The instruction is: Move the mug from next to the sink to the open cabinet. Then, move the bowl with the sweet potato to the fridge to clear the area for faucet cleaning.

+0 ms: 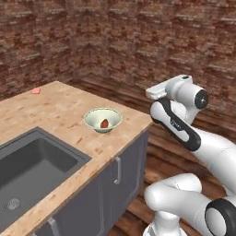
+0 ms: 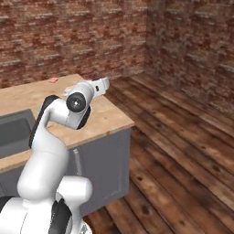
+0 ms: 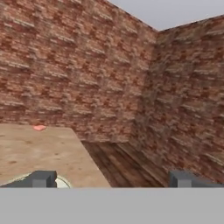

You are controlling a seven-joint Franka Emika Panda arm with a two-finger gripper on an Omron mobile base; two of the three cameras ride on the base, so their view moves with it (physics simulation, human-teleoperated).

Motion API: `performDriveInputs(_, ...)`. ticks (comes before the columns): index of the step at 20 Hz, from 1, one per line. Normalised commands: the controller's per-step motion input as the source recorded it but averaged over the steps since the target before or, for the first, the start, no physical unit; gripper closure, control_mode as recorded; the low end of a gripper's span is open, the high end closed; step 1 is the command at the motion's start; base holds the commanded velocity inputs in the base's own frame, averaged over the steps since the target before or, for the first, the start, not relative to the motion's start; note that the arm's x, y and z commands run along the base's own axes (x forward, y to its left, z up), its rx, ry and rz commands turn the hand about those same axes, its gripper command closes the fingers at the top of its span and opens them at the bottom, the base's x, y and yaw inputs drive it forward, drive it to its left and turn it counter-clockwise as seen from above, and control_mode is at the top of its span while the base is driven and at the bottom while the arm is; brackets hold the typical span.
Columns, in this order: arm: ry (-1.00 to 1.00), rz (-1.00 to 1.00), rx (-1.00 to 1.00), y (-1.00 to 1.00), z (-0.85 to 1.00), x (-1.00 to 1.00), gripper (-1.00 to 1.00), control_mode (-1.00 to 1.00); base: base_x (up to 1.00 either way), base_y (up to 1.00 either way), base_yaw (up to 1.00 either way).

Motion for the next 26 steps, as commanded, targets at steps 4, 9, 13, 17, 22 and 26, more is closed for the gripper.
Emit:
performDriveInputs(4, 0.00, 0.00, 0.00, 0.00, 0.00, 0.00, -1.00, 1.00, 0.65, 0.00, 0.55)
performDriveInputs(9, 0.00, 0.00, 0.00, 0.00, 0.00, 0.00, -1.00, 1.00, 1.00, -0.25, 0.32)
performDriveInputs(13, 0.00, 0.00, 0.00, 0.00, 0.00, 0.00, -1.00, 1.00, 1.00, -0.53, 0.18)
performDriveInputs(17, 0.75, 0.00, 0.21, -0.54, -0.28, 0.35, -1.00, -1.00, 0.18, -0.18, 0.00)
performDriveInputs(22, 1.00, 0.00, 0.20, -0.26, -0.47, 0.34, -1.00, -1.00, 0.00, 0.00, 0.00)
performDriveInputs(26, 0.91, 0.00, 0.21, -0.05, -0.70, 0.09, -1.00, -1.00, 0.00, 0.00, 0.00)
